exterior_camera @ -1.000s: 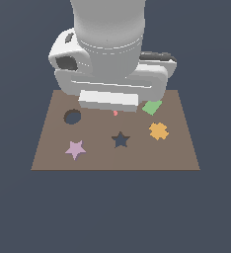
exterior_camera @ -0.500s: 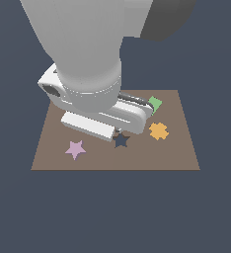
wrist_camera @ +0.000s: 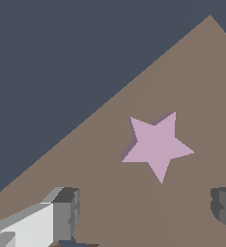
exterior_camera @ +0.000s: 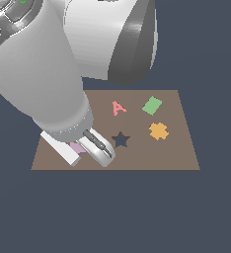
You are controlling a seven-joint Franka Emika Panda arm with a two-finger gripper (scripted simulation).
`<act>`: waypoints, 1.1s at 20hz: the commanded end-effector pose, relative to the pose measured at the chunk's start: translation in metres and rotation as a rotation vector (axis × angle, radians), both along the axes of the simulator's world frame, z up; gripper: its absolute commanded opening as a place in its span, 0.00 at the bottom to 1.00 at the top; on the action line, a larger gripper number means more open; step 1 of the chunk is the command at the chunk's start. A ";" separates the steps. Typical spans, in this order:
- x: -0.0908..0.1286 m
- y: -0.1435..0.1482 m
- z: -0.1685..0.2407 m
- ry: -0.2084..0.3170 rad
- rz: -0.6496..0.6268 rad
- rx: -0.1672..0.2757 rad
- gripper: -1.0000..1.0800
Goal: Insert a designated object into the corresponding slot on a board.
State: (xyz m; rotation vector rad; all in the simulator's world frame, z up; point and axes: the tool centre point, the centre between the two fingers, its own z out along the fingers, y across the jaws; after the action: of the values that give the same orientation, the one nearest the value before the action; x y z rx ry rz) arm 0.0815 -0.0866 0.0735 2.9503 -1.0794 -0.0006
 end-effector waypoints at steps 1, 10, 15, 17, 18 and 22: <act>0.005 -0.011 -0.008 -0.001 -0.065 0.000 0.96; 0.010 -0.031 -0.023 -0.001 -0.183 0.000 0.96; 0.009 -0.032 -0.025 0.000 -0.182 -0.001 0.96; 0.009 -0.032 -0.030 0.000 -0.183 0.000 0.96; 0.009 -0.032 -0.033 0.000 -0.185 0.000 0.96; 0.009 -0.032 -0.043 0.000 -0.188 0.000 0.96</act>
State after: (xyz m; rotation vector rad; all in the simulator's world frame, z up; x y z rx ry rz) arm 0.0903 -0.1189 0.0332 2.8363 -1.3502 -0.0012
